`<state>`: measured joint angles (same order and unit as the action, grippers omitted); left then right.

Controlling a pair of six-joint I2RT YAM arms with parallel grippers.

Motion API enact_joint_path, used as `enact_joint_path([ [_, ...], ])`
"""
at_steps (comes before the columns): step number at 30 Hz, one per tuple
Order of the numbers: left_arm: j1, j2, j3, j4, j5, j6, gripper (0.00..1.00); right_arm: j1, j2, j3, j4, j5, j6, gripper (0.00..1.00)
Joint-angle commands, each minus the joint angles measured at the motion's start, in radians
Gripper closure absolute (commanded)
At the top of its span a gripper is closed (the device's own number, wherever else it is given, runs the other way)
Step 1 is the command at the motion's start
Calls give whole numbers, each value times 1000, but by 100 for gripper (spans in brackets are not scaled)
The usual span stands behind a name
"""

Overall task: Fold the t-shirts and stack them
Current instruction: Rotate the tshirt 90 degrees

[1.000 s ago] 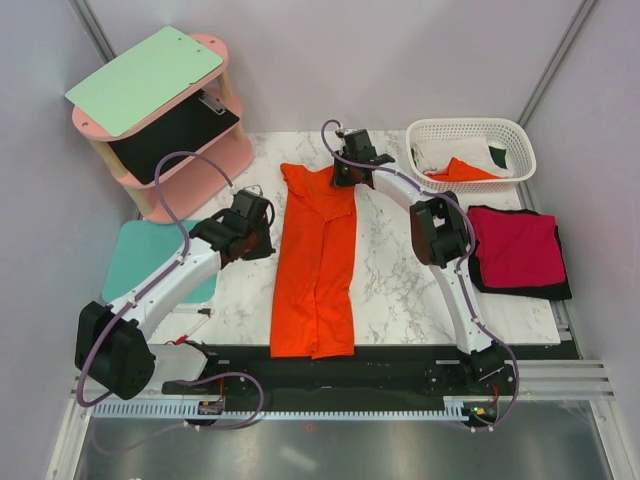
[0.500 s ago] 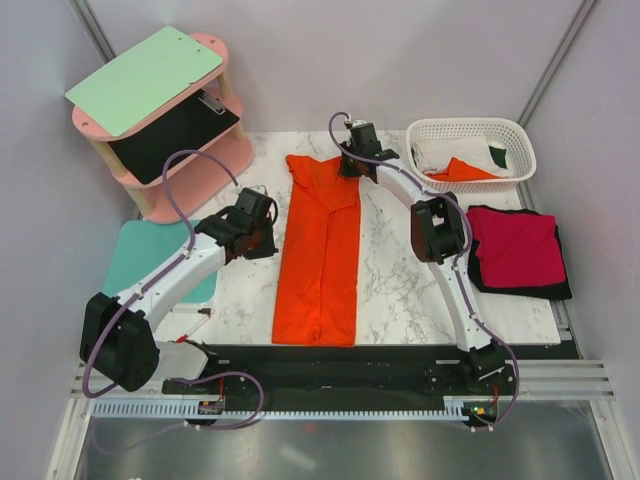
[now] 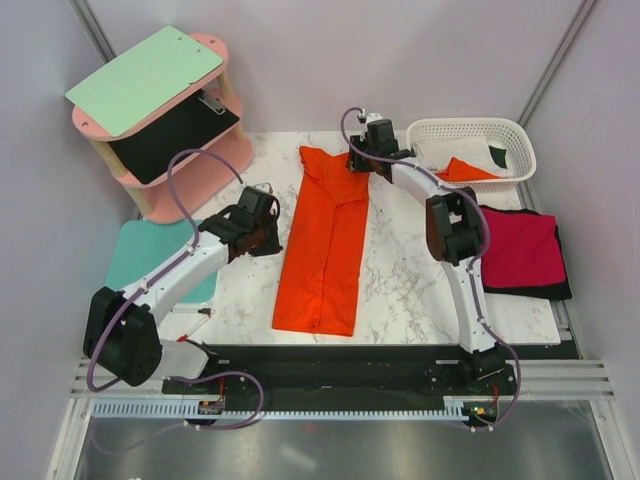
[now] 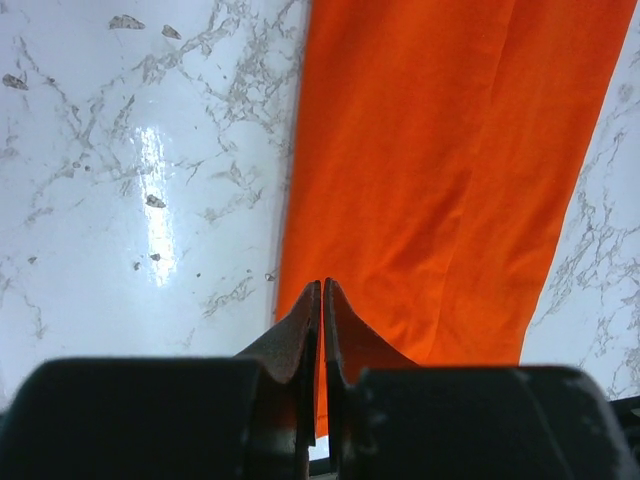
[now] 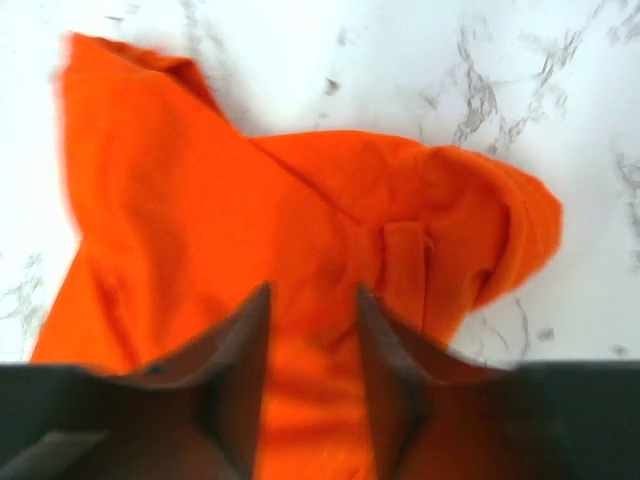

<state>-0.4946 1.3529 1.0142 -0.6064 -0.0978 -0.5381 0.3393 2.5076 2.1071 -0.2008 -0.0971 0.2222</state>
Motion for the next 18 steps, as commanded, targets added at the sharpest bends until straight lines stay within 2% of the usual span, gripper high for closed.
enact_joint_path([
  [1,5,31,-23,60,36,13,88,1,-333,-146,107,-53,20,42],
  [3,5,43,-38,79,58,15,65,1,-413,-238,139,-73,69,28],
  [5,4,46,-63,88,72,3,32,1,-525,-384,152,-93,113,23],
  [6,2,45,-75,102,78,0,28,0,-564,-441,173,-99,127,15],
  [7,4,45,-95,108,82,-6,25,0,-628,-546,178,-105,137,12],
  [9,4,42,-112,114,92,-16,20,0,-691,-649,182,-99,163,2],
  [13,4,28,-169,112,93,-39,18,1,-840,-951,187,-130,206,2],
  [18,2,-12,-244,102,148,-68,18,3,-941,-1194,140,-243,244,2],
])
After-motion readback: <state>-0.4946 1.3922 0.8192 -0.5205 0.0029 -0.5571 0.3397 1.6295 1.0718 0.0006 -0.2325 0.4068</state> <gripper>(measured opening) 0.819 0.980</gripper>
